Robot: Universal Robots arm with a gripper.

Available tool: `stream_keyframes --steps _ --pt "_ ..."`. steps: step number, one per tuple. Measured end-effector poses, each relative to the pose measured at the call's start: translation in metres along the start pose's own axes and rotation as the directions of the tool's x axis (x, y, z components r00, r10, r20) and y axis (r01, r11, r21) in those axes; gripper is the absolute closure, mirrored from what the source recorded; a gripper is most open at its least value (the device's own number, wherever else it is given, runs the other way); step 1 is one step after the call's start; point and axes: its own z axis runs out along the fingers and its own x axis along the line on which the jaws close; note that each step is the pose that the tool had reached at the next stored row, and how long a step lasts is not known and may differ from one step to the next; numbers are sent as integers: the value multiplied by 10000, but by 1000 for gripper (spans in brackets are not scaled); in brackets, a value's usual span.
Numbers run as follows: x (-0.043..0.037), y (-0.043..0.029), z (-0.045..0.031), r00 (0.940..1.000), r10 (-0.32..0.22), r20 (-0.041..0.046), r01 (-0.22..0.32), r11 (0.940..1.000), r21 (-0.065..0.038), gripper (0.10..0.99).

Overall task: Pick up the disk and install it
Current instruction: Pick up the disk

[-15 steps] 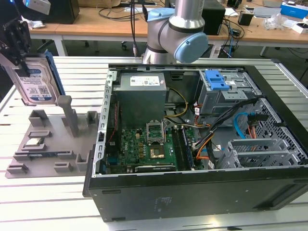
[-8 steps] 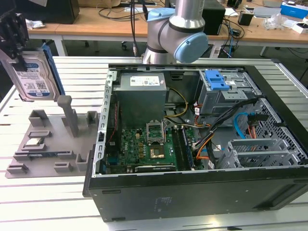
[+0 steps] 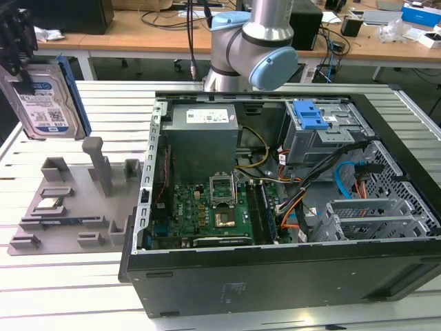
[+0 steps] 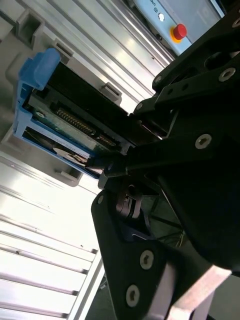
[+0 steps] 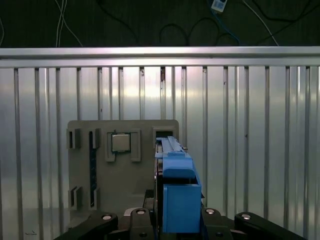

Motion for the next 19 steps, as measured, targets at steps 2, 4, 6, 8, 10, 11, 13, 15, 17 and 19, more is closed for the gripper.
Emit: stream_keyframes --steps 2,4,6,8,10,11,13,15,17,19 --pt "0 0 -45 10000 0 0 0 10000 0 725" --pt "1 -1 -104 10000 -1 0 1 10000 -1 725" --pt "1 -2 -147 10000 0 0 0 10000 0 725" --pt "1 -1 -172 10000 0 0 0 10000 0 725" --pt "2 -2 -217 10000 0 0 0 10000 0 725" --pt "2 -3 -256 10000 -1 0 1 10000 0 725" --pt "2 -3 -331 10000 -1 0 1 10000 0 725" --pt "2 -3 -363 10000 -1 0 1 10000 0 725" --pt "3 -4 -422 10000 0 0 0 10000 0 725" --pt "3 -4 -455 10000 0 0 0 10000 0 725"
